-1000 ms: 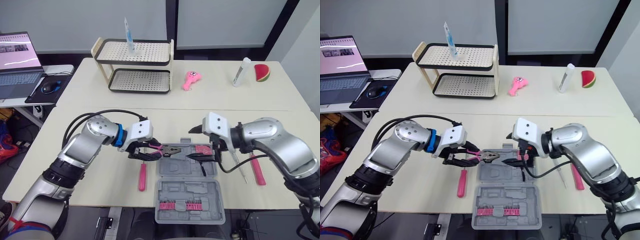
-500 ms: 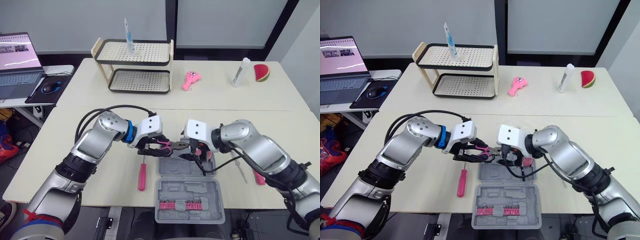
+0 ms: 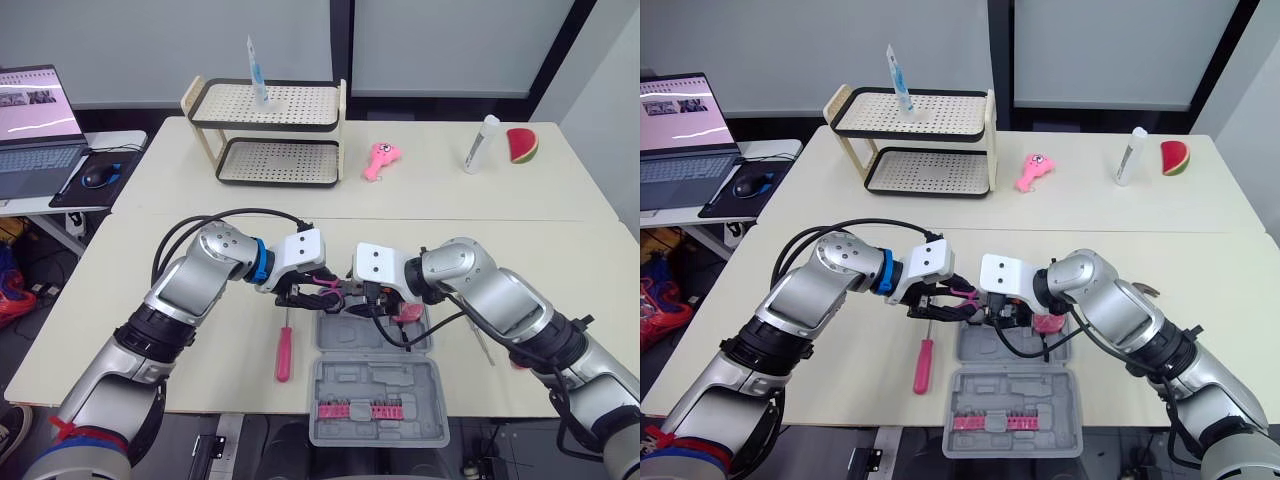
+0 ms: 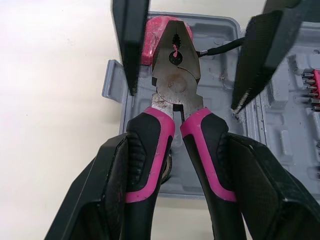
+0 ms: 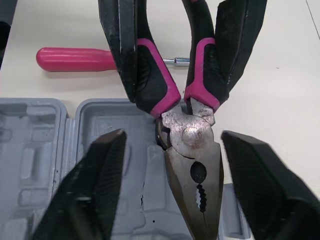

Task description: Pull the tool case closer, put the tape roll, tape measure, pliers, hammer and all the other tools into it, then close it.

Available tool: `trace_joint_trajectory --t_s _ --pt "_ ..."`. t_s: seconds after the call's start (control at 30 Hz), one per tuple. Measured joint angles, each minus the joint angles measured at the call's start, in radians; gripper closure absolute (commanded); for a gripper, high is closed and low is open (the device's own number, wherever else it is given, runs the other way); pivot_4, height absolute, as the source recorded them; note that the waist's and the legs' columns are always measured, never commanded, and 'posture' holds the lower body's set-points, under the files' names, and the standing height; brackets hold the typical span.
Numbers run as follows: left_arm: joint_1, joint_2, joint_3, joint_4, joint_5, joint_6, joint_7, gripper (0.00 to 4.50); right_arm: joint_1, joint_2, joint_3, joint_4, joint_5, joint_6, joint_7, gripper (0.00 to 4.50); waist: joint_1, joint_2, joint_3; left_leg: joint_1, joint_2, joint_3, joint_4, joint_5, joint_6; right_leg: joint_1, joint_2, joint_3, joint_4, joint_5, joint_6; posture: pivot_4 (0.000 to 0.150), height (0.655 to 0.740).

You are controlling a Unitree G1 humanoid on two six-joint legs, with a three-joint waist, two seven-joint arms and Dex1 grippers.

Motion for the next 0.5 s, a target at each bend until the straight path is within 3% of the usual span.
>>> trace_joint_trajectory --t_s 0.2,0.4,0.5 --pt "0.012 0.000 0.000 -0.009 0.000 0.000 -0.001 1.95 0.000 0.011 0.001 0.013 -0.021 -0.015 0.000 3.22 0.000 0.000 0.000 0.000 0.000 0.000 0.000 0.000 0.000 0.000 0.000 0.000 0.000 0.000 0.000 0.150 0.7400" --pt "0.026 0.005 0.000 -0.023 0.002 -0.002 -0.001 1.95 0.008 0.021 0.000 0.013 -0.032 -0.014 0.003 3.25 0.000 0.000 0.000 0.000 0.000 0.000 0.000 0.000 0.000 0.000 0.000 0.000 0.001 0.000 0.000 0.150 0.7400" --pt "0.035 0.002 0.001 -0.024 -0.002 -0.031 -0.003 1.02 0.017 0.018 0.000 0.013 -0.032 -0.017 0.011 3.25 0.000 0.000 0.000 0.000 0.000 0.000 0.000 0.000 0.000 0.000 0.000 0.000 0.001 0.000 0.000 0.150 0.7400"
